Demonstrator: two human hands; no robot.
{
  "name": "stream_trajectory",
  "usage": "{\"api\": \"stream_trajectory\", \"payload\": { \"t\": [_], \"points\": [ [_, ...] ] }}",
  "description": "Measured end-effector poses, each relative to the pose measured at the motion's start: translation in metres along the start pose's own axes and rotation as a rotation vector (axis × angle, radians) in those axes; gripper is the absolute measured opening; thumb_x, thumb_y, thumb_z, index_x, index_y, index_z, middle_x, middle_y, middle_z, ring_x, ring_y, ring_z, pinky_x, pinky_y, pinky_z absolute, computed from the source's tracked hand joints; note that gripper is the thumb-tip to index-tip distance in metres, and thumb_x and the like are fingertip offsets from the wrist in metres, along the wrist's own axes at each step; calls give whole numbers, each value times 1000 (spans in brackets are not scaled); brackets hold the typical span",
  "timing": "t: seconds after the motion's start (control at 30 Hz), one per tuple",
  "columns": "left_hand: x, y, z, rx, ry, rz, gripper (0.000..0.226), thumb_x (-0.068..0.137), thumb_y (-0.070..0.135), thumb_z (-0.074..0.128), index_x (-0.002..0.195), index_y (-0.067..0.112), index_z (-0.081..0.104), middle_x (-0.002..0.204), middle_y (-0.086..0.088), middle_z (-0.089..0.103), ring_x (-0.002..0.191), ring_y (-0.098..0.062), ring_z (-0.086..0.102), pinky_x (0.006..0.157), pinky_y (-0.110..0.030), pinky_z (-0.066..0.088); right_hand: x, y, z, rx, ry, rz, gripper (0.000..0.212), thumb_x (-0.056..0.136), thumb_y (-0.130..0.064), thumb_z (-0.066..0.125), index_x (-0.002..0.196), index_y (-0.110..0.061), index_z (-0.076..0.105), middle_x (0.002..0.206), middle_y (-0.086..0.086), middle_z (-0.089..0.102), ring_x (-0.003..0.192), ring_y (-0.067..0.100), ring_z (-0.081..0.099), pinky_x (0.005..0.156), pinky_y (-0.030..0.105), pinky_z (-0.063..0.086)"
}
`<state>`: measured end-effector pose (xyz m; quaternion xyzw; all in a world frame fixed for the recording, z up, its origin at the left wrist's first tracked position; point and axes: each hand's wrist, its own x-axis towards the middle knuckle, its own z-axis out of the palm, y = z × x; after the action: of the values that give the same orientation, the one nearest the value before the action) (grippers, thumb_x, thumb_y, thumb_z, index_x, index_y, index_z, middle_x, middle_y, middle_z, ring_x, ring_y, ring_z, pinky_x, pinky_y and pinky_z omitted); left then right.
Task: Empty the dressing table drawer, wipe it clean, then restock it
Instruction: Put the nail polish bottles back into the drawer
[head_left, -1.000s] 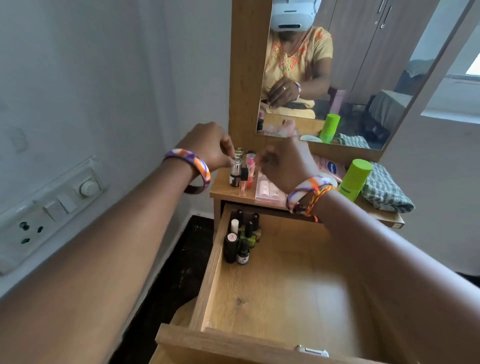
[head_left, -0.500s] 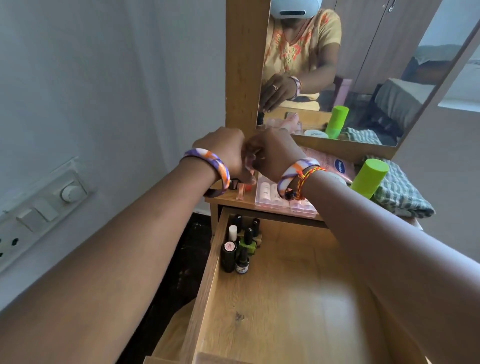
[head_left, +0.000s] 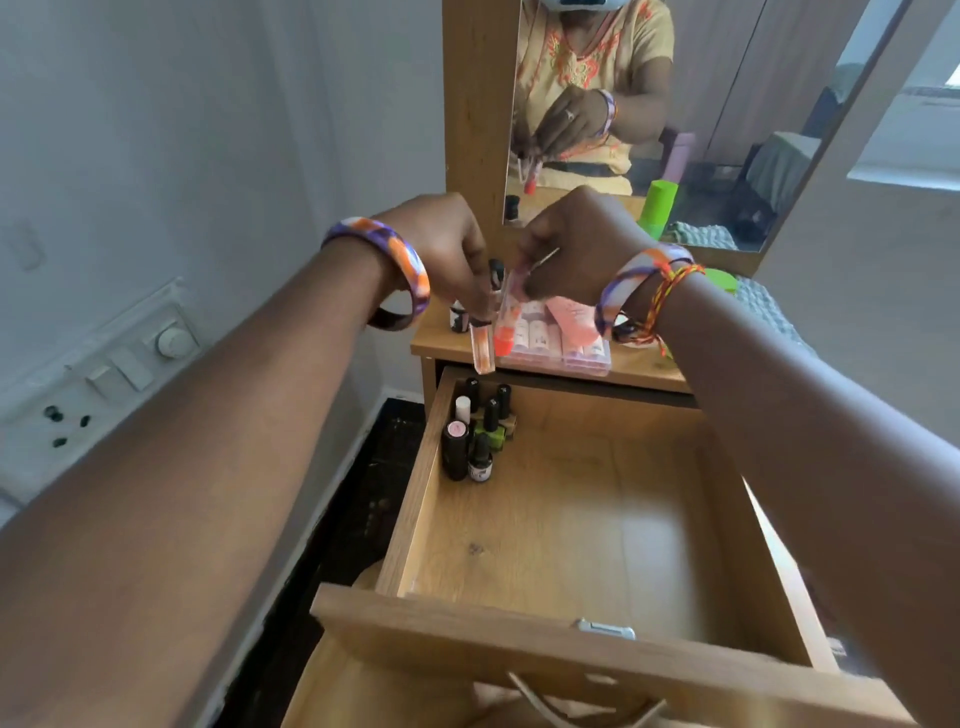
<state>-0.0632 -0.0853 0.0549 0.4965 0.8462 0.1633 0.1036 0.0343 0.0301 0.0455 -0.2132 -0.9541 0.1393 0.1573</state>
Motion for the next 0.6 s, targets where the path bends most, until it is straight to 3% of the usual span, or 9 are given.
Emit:
{"api": "stream_trajectory", "payload": {
  "t": [0.1, 0.23, 0.3, 0.37, 0.5, 0.6],
  "points": [
    [-14, -2, 15, 11, -78, 0, 18, 72, 19, 78, 88, 12, 76, 75, 3, 68, 65, -9, 56, 64, -24, 45, -27, -4, 5, 31, -130, -29, 22, 74, -13, 71, 96, -12, 72, 87, 2, 66, 81, 11, 54, 77, 25, 44],
    [-31, -11, 58, 56, -195, -20, 21, 67, 12, 81, 86, 8, 74, 68, 4, 64, 61, -10, 56, 55, -19, 42, -55, -1, 39, -8, -193, -17, 20, 73, -12, 71, 92, -14, 74, 91, 1, 71, 78, 10, 60, 62, 13, 46],
    [-37, -18, 81, 92, -230, -52, 22, 65, 11, 82, 85, 9, 75, 81, -5, 72, 71, -19, 64, 64, -26, 50, -68, 0, 61, 14, -266, -30, 20, 74, -11, 71, 94, -12, 74, 95, 6, 71, 82, 13, 62, 66, 12, 49],
    [-43, -23, 98, 130, -246, -89, 21, 66, 10, 81, 85, 11, 74, 92, -9, 73, 81, -24, 68, 74, -31, 54, -78, 0, 82, 68, -316, -5, 19, 77, -9, 70, 95, -9, 73, 97, 8, 71, 85, 17, 65, 75, 20, 52],
    [-54, -27, 120, 217, -161, -126, 14, 76, 9, 70, 87, 18, 66, 101, -7, 68, 86, -25, 64, 63, -28, 44, -88, 0, 116, 91, -297, 69, 17, 81, -12, 66, 97, -9, 71, 99, 11, 69, 89, 24, 66, 71, 21, 49],
    [-57, -32, 130, 309, -81, -135, 14, 85, 16, 61, 97, 19, 67, 104, -7, 66, 95, -28, 64, 65, -28, 37, -91, 0, 127, 118, -272, 83, 19, 83, -10, 63, 101, -10, 71, 102, 12, 68, 92, 26, 65, 71, 20, 46]
  ]
}}
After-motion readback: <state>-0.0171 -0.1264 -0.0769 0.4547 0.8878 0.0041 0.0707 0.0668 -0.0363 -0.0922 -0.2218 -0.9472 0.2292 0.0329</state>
